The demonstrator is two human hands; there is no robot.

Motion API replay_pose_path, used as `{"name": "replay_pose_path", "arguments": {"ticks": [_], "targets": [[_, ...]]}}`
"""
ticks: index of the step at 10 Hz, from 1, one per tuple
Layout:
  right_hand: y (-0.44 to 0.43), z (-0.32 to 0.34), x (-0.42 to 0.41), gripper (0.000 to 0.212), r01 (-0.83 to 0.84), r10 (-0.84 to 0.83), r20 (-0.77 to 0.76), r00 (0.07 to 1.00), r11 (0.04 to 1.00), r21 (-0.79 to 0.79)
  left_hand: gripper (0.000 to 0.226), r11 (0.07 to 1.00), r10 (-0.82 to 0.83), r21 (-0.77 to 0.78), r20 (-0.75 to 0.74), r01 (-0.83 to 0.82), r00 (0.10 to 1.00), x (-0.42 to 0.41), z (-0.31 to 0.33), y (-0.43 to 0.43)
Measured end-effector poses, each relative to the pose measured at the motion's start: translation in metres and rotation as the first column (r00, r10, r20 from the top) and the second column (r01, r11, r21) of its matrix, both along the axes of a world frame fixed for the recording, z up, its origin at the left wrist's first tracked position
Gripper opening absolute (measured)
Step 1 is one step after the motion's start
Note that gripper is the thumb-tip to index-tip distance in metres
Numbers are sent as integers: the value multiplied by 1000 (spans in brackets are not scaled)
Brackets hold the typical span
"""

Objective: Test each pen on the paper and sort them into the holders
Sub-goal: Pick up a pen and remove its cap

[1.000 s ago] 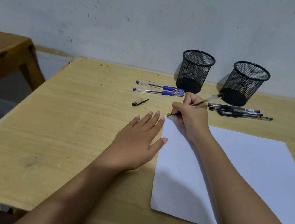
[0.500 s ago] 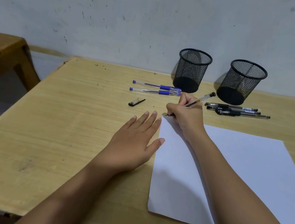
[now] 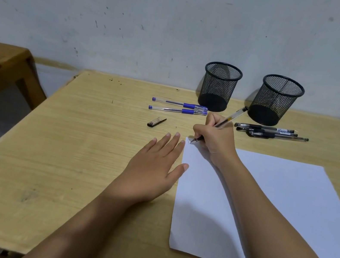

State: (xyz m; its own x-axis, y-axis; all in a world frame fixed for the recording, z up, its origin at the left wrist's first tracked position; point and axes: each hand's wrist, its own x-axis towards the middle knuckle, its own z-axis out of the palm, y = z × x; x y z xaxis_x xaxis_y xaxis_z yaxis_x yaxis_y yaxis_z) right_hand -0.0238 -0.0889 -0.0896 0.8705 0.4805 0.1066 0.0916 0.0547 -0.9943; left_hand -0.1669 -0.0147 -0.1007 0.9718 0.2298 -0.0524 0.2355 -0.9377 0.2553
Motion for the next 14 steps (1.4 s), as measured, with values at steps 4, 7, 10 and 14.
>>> {"name": "replay_pose_path", "arguments": {"ticks": [4,7,10,14], "targets": [[-1,0,1,37,29,-26,47,999,998,-50,58,1000,-2,8,-1,2,1000,1,-1,0],[-3,0,-1,38,32,-30,55,998,999,-29,58,1000,-3,-2,5,3,1000,0,0,0],[-6,0,-2,34,45,-44,59,997,999,-13,58,1000,2,-3,3,-2,1000,0,2,-1],[-8,3,-1,42,30,-28,-26,999,996,85,58,1000,1,-4,17,0,1000,-2,1,0]]}}
